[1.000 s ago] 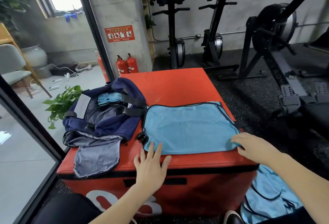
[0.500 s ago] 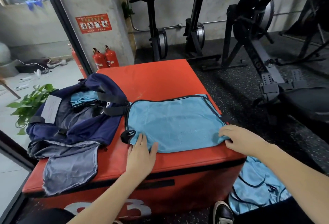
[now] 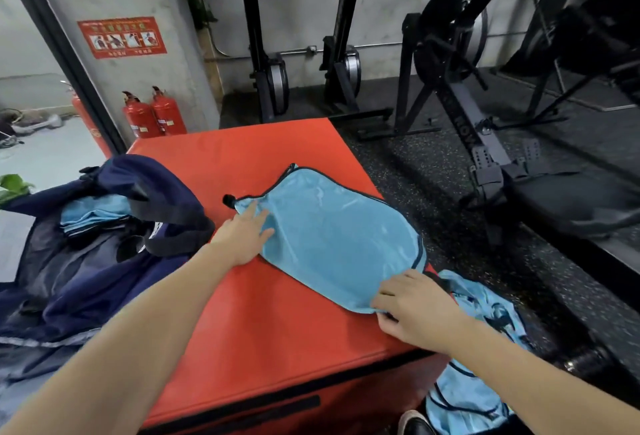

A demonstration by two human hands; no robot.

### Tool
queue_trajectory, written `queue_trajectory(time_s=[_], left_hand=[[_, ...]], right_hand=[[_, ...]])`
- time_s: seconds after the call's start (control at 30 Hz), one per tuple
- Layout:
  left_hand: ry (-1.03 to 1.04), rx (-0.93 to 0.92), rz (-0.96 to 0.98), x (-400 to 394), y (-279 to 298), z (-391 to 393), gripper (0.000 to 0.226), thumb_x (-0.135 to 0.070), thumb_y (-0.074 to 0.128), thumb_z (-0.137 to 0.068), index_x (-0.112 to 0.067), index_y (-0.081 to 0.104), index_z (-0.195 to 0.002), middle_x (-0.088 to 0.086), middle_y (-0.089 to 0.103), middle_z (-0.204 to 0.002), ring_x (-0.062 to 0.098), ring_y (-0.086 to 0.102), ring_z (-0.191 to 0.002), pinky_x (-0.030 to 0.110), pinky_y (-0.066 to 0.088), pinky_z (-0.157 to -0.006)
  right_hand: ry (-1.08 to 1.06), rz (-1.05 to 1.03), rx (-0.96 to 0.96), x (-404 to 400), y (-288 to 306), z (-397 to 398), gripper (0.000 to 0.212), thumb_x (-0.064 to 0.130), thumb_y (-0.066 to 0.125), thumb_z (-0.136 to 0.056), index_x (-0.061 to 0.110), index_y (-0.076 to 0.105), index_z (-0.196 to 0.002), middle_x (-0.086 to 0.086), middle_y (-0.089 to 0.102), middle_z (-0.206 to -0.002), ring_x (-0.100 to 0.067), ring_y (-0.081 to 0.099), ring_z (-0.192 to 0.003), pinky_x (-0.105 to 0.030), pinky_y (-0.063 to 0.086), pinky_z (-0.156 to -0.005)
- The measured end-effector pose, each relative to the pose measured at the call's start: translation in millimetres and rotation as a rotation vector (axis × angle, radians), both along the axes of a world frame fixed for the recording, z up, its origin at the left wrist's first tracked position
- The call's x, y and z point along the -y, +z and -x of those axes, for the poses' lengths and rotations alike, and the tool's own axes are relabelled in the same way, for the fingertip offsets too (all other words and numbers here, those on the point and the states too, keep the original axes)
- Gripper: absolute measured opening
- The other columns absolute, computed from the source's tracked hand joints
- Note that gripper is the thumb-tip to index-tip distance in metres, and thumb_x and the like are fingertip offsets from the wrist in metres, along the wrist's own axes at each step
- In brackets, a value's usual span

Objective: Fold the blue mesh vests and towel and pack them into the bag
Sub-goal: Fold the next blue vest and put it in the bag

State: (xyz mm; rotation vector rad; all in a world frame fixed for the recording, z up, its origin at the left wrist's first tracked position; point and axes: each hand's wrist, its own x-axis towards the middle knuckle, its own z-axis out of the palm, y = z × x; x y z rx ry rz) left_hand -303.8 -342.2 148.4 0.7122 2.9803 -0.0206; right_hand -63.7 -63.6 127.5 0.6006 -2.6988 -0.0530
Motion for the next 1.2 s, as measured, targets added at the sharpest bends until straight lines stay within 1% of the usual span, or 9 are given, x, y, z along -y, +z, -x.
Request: queue_trajectory(time_s=[0.17,0.33,0.47,0.53,0.63,0.7,0.8,1.03,1.2], left_hand=[[0.132,-0.059,0.025,22.0,10.0,11.2,0.057,-0.033,0.038,-0.104,-0.030,0.017,-0.157,0.007,-0.009,-0.166,0.037,0.048,-0.126,0.046,0.046,-0.092],[0.115,-0.156,-0.138,42.7,8.3,-43.2,0.051,-0.029,0.043,-0.099,-0.030,0.033,-0.149,0.001,0.007,-0.165,0.034,0.061,-0.107,0.040,0.051,-0.078],[0.108,-0.141,-0.398,65.3,7.3,-102.4,0.046,-0.027,0.052,-0.097,-0.030,0.049,-0.142,-0.006,0.030,-0.158,0.026,0.058,-0.118,0.040,0.051,-0.088],[0.146,-0.083,-0.554,78.2,6.4,-130.3,0.043,-0.021,0.057,-0.094,-0.028,0.057,-0.137,-0.003,0.053,-0.143,0.018,0.060,-0.111,0.029,0.045,-0.092],[0.213,-0.007,-0.665,97.6,4.5,-169.1,0.034,-0.015,0.061,-0.093,-0.027,0.068,-0.123,-0.003,0.071,-0.089,0.010,0.060,-0.076,0.021,0.043,-0.079],[0.197,0.045,-0.674,107.1,2.3,-190.4,0.028,-0.013,0.064,-0.091,-0.026,0.073,-0.114,0.001,0.072,-0.082,0.014,0.063,-0.075,0.020,0.047,-0.079],[0.107,0.076,-0.596,118.0,-2.6,-210.0,0.018,-0.026,0.070,-0.090,-0.027,0.077,-0.107,-0.008,0.074,-0.103,0.006,0.064,-0.091,0.008,0.040,-0.084],[0.055,0.162,-0.562,135.4,-10.0,-223.2,0.041,-0.047,0.079,-0.079,-0.035,0.070,-0.116,-0.024,0.058,-0.113,-0.004,0.052,-0.106,0.002,0.032,-0.089],[-0.040,0.197,-0.492,129.0,-11.5,-221.0,0.056,-0.055,0.081,-0.069,-0.029,0.071,-0.118,-0.021,0.058,-0.107,-0.009,0.050,-0.093,0.010,0.036,-0.090]], right_hand=[[0.036,0.042,0.023,59.4,-4.3,11.8,0.014,0.031,0.052,-0.075,0.026,0.059,-0.064,0.007,0.051,-0.063,-0.016,0.053,-0.056,-0.027,0.039,-0.052],[-0.003,0.080,0.145,126.6,5.5,21.9,0.017,0.028,0.066,-0.065,0.023,0.052,-0.058,0.006,0.046,-0.056,-0.016,0.050,-0.045,-0.022,0.018,-0.042],[0.013,0.229,0.237,182.9,17.6,22.4,0.009,0.021,0.063,-0.078,0.013,0.063,-0.074,-0.006,0.061,-0.071,-0.033,0.062,-0.065,-0.031,0.034,-0.051],[0.017,0.319,0.415,205.4,25.1,19.2,0.022,0.030,0.055,-0.091,0.011,0.065,-0.091,-0.012,0.065,-0.092,-0.035,0.061,-0.086,-0.039,0.044,-0.067],[0.118,0.466,0.492,219.9,31.3,8.5,0.039,0.054,0.052,-0.092,0.017,0.063,-0.088,-0.006,0.068,-0.092,-0.027,0.059,-0.086,-0.041,0.048,-0.075],[0.116,0.473,0.483,209.0,30.5,3.5,0.047,0.063,0.046,-0.090,0.021,0.067,-0.097,0.000,0.070,-0.097,-0.020,0.062,-0.090,-0.039,0.050,-0.080],[0.077,0.468,0.499,161.5,27.1,2.0,0.038,0.057,0.055,-0.089,0.026,0.068,-0.107,0.009,0.069,-0.103,-0.011,0.062,-0.097,-0.035,0.050,-0.089],[-0.053,0.330,0.535,34.8,20.6,-18.7,0.061,0.086,0.055,-0.068,0.037,0.067,-0.102,0.022,0.061,-0.100,0.000,0.053,-0.101,-0.022,0.043,-0.094],[-0.071,0.431,0.513,9.5,8.8,-29.7,0.027,0.047,0.077,-0.079,0.043,0.070,-0.105,0.026,0.058,-0.106,0.006,0.047,-0.109,-0.003,0.027,-0.093]])
